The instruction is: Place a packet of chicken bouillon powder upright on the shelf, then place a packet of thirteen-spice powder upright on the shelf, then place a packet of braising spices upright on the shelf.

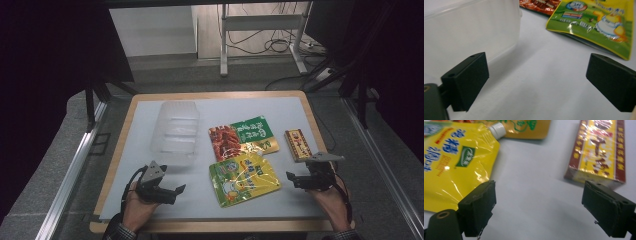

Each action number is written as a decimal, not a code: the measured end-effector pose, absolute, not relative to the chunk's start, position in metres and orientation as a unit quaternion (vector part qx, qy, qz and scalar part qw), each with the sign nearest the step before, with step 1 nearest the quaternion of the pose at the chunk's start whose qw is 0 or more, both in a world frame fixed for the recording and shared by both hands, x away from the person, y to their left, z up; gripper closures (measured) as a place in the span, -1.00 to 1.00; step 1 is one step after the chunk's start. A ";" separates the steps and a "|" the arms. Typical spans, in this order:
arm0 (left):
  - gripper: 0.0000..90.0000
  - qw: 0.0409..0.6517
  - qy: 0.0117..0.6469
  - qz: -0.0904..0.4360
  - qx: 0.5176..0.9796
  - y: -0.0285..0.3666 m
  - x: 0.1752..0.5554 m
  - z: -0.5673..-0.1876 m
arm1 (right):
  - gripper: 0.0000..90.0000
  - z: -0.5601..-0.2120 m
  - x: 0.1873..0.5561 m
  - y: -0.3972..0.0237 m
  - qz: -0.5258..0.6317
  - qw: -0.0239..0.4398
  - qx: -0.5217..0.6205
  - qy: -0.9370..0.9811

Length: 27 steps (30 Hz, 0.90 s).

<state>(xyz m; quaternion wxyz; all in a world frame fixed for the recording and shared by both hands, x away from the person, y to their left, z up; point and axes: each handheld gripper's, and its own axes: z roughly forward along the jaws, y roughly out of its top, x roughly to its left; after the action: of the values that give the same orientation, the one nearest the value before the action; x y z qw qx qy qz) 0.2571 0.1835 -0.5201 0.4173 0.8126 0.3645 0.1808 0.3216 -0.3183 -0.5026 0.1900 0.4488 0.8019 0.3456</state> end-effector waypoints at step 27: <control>-1.00 0.421 0.351 0.170 0.819 0.174 0.258 -0.524 | -0.91 -0.509 0.326 -0.314 0.358 0.174 0.417 0.817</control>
<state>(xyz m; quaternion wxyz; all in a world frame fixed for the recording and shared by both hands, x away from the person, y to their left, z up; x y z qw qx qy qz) 0.2581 0.1742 -0.5240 0.4210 0.8191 0.3507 0.1696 0.3262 -0.3139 -0.5089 0.1744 0.4171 0.8169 0.3582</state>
